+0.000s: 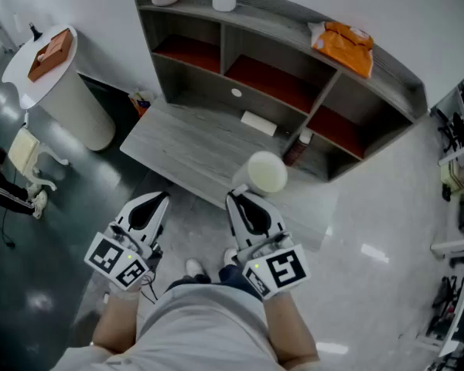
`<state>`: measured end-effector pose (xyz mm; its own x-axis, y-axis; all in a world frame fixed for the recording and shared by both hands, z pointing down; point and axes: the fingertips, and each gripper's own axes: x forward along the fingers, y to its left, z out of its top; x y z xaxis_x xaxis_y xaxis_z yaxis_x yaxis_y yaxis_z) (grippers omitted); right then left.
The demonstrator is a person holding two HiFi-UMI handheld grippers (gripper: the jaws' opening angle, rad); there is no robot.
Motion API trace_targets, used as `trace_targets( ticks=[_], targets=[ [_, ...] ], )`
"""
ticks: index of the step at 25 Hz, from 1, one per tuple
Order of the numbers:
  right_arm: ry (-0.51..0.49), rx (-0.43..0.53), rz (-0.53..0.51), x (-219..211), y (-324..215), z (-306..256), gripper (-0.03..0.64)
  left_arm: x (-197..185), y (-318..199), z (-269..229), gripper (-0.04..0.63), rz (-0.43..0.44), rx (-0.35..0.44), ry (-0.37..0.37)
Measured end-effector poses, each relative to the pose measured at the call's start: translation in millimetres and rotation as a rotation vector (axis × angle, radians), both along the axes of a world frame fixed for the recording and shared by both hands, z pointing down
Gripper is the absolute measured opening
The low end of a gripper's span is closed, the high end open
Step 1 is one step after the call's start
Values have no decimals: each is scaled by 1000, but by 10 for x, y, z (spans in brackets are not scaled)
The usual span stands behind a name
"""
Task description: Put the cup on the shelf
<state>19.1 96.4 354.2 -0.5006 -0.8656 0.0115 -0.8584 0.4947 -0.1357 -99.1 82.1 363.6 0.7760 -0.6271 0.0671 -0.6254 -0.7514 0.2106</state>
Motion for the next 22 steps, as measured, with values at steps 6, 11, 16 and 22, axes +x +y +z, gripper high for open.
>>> trace_targets(
  ticks=[6, 11, 16, 22],
  targets=[
    [8, 3, 9, -165, 57, -11, 34, -123, 54, -2, 16, 21, 1, 5],
    [11, 7, 34, -254, 82, -20, 34, -235, 64, 27, 17, 51, 1, 8],
    [6, 15, 68, -407, 84, -10, 35, -374, 56, 49, 17, 100, 3, 22],
    [55, 9, 115, -417, -24, 83, 35, -443, -26, 162, 17, 134, -7, 23]
  ],
)
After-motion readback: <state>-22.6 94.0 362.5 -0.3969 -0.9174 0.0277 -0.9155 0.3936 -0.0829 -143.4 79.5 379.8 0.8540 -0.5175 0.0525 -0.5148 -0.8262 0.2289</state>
